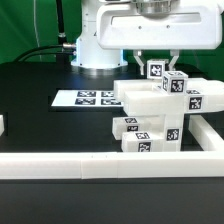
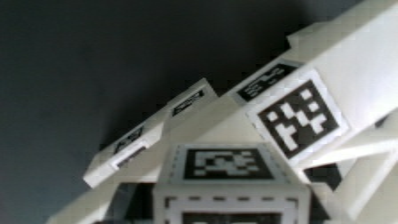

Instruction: Assemble chair

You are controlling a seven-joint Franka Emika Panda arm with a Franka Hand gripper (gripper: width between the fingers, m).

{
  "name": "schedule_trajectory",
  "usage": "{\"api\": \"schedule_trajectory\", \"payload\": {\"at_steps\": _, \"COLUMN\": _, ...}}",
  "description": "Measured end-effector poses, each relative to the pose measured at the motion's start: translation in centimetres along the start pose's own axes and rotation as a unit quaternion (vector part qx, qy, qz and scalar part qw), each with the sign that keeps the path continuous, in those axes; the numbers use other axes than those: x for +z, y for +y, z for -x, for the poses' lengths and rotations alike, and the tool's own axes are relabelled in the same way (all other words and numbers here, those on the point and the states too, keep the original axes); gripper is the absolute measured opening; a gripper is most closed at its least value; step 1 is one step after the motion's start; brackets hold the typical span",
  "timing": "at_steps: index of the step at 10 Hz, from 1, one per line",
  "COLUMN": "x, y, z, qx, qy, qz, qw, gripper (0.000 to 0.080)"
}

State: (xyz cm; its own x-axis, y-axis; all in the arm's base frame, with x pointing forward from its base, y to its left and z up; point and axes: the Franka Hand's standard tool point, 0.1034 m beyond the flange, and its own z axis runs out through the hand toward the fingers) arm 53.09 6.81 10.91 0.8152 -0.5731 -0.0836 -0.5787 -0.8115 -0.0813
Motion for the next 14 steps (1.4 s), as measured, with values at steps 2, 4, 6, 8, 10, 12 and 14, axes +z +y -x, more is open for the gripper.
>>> {"api": "schedule_trajectory", "payload": {"at_steps": 2, "x": 0.02, "y": 0.11, "z": -0.1, "qx": 0.095, "qy": -0.006, "qz": -0.016, "qw": 0.995, "gripper": 0.0268}}
{"api": "schedule_trajectory", "payload": {"at_steps": 4, "x": 0.02, "y": 0.1, "z": -0.1, "qx": 0.176, "qy": -0.007, "qz": -0.017, "qw": 0.984, "gripper": 0.0268}}
{"api": "schedule_trajectory", "payload": {"at_steps": 6, "x": 0.02, "y": 0.06, "z": -0.08, "qx": 0.213, "qy": -0.008, "qz": -0.016, "qw": 0.977, "gripper": 0.0268}}
{"api": "schedule_trajectory", "payload": {"at_steps": 8, "x": 0.08, "y": 0.05, "z": -0.05, "qx": 0.204, "qy": -0.009, "qz": -0.017, "qw": 0.979, "gripper": 0.0268}}
{"api": "schedule_trajectory", "payload": {"at_steps": 10, "x": -0.03, "y": -0.46, "z": -0.03, "qx": 0.161, "qy": -0.007, "qz": -0.018, "qw": 0.987, "gripper": 0.0574}}
{"api": "schedule_trajectory", "payload": {"at_steps": 12, "x": 0.05, "y": -0.37, "z": -0.05, "qx": 0.081, "qy": -0.006, "qz": -0.018, "qw": 0.997, "gripper": 0.0634}}
{"api": "schedule_trajectory", "payload": {"at_steps": 14, "x": 0.08, "y": -0.31, "z": -0.06, "qx": -0.003, "qy": -0.004, "qz": -0.015, "qw": 1.0, "gripper": 0.0645}}
